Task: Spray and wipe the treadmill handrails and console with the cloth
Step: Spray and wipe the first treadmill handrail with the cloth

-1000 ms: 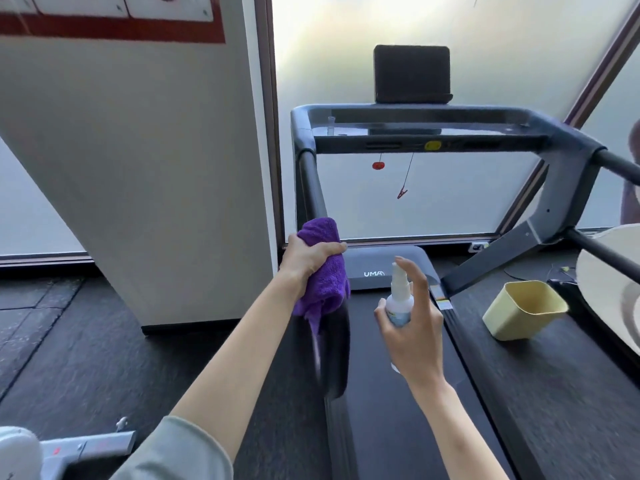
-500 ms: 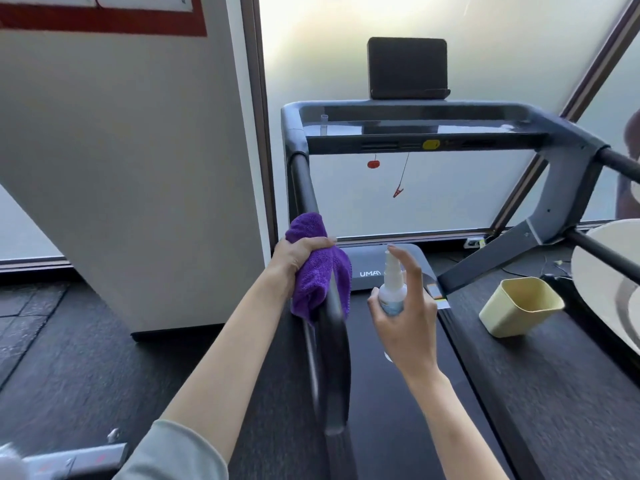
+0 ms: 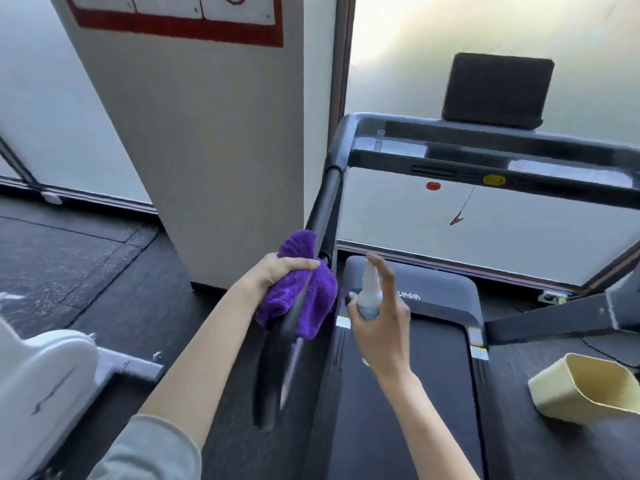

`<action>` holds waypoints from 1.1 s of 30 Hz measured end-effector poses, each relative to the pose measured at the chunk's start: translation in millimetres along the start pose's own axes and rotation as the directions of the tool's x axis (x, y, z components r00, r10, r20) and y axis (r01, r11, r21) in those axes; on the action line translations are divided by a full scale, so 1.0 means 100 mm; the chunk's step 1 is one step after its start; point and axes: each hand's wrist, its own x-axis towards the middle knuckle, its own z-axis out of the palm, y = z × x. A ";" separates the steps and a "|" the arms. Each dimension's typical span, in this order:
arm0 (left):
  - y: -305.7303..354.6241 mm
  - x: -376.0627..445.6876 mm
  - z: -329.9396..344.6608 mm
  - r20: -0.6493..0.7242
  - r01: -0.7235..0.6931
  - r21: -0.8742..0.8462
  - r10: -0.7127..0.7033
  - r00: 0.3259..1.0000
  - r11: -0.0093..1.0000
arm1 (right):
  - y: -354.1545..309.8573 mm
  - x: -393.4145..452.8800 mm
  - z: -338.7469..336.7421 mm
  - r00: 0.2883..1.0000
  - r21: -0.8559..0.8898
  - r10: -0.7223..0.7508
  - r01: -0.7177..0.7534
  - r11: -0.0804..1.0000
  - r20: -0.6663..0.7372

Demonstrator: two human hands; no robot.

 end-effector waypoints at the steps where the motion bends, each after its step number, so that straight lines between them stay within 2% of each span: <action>1: 0.02 -0.05 0.01 -0.022 0.016 0.010 -0.016 1.000 1.000 | -0.03 -0.02 -0.10 0.998 0.014 0.030 -0.030 0.999 0.050; 8: 0.10 -0.22 0.12 -0.118 0.113 -0.071 -0.121 0.986 0.991 | -0.12 0.28 -0.62 0.963 -0.028 0.115 -0.111 0.993 0.244; 16: 0.09 -0.10 0.08 -0.089 0.122 -0.083 -0.129 0.988 0.989 | -0.05 1.07 -0.47 0.920 -0.001 0.038 -0.041 0.999 0.390; 20: 0.17 0.17 0.07 -0.069 0.100 -0.095 -0.107 0.992 0.990 | 0.07 1.49 -0.30 0.890 0.024 0.010 -0.024 0.999 0.456; 30: 0.76 1.16 0.21 -0.149 0.078 -0.059 -0.086 0.985 0.995 | 0.39 2.27 -0.22 0.816 0.027 -0.007 -0.010 1.000 0.578; 33: 0.96 1.47 0.27 -0.166 0.086 -0.044 -0.092 0.982 0.995 | 0.54 2.54 -0.18 0.806 0.065 -0.055 0.021 0.998 0.589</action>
